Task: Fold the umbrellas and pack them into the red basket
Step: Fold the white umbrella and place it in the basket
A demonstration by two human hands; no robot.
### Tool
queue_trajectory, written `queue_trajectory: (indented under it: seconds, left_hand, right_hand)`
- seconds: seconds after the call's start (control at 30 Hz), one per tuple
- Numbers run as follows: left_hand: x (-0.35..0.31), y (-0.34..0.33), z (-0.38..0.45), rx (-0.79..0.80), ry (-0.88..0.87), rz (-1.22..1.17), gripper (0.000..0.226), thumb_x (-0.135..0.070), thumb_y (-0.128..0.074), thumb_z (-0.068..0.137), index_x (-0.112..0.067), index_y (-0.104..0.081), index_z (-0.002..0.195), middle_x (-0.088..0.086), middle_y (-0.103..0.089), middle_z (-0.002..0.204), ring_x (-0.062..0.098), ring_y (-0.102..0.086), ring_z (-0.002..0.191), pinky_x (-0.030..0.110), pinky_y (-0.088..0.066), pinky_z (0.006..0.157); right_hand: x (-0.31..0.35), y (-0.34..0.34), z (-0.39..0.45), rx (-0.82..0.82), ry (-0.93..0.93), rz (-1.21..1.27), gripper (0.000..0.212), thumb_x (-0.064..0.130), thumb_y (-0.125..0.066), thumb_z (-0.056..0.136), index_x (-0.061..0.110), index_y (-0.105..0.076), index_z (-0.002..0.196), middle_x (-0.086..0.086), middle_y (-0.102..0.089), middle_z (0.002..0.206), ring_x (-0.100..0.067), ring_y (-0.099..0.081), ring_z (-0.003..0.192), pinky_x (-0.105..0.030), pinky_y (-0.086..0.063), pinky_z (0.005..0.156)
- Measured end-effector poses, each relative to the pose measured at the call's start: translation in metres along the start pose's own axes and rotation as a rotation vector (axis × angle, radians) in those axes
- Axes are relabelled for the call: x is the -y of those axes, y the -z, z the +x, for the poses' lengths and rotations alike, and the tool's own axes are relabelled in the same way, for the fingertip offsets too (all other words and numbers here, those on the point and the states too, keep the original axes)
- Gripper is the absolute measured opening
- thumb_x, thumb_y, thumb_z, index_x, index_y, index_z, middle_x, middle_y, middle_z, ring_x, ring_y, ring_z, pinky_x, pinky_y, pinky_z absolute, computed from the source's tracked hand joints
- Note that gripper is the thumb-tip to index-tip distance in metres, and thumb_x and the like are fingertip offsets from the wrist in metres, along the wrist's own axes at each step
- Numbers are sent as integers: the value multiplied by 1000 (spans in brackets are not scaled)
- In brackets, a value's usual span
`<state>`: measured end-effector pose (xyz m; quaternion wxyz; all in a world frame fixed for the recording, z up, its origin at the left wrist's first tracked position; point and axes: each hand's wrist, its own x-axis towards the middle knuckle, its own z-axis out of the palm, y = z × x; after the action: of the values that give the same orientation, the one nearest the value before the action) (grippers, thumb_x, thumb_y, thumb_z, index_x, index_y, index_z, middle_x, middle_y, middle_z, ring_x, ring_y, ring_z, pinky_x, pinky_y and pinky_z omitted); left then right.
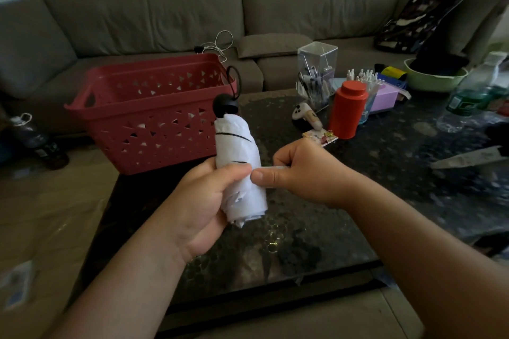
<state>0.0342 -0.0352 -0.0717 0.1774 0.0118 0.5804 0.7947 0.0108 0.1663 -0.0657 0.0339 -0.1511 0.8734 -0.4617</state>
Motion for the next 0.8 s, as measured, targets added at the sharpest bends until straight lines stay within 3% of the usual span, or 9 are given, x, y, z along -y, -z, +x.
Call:
queue_trajectory:
  seconds: [0.07,0.13,0.2,0.23,0.3,0.4,0.53,0.63,0.8]
  left_hand:
    - [3,-4,-3,-10,-20,67,53,-35,-75,80,-10,-66,126,18,-77,104,21,-75,78,26,-54,48]
    - [4,-5,-4,-25,-38,127,68,-43,-79,68,-9,-64,126,16,-77,103,22,-75,79,28,-54,47]
    - [4,-1,-2,-38,-36,130,73,-38,-82,62,-10,-64,127,15,-77,107,27,-77,88,43,-64,61]
    - [3,2,-1,-48,-29,124,72,-34,-84,61,-11,-64,127,16,-77,112,31,-77,98,53,-65,77]
    - [0,4,1,-41,-20,100,69,-24,-85,64,-10,-64,128,17,-76,119,34,-74,113,54,-60,96]
    - [-2,2,4,-1,-50,65,67,-12,-82,67,-8,-63,131,17,-76,121,30,-75,111,40,-64,88]
    - [-5,2,5,-15,-129,46,69,-11,-83,65,-9,-63,132,15,-76,118,28,-76,105,39,-65,84]
    - [-4,1,6,-66,-204,32,60,-10,-82,64,-13,-67,121,7,-79,102,22,-78,94,33,-64,75]
    - [-2,3,7,-73,-226,-32,53,-21,-79,69,-16,-66,120,5,-75,97,19,-75,88,32,-62,71]
  right_hand:
    - [2,-5,0,39,7,-36,62,60,-81,78,12,-47,56,1,-37,53,-11,-35,51,-29,-31,50]
    - [5,-7,0,76,15,-56,67,66,-76,74,7,-48,58,-2,-37,56,-13,-34,53,-32,-32,52]
    - [7,-2,0,93,31,-67,66,64,-73,78,5,-49,60,-3,-40,57,-12,-37,53,-32,-35,53]
    - [7,2,0,87,49,-69,62,60,-73,83,6,-51,60,-2,-43,56,-11,-39,53,-31,-36,53]
    - [8,8,1,51,93,-68,57,52,-72,89,6,-55,62,-2,-48,56,-10,-42,52,-29,-38,52]
    - [8,13,2,26,121,-23,55,57,-70,85,10,-56,59,-4,-49,56,-13,-43,52,-30,-38,52]
    - [11,12,2,32,125,-4,57,59,-69,83,8,-57,61,-8,-52,58,-17,-45,54,-35,-39,54]
    - [15,10,2,13,131,22,58,58,-69,83,5,-58,63,-7,-53,58,-16,-46,53,-34,-40,53]
    - [19,12,3,11,155,67,51,43,-70,96,1,-58,69,-5,-54,59,-16,-49,54,-32,-41,52]
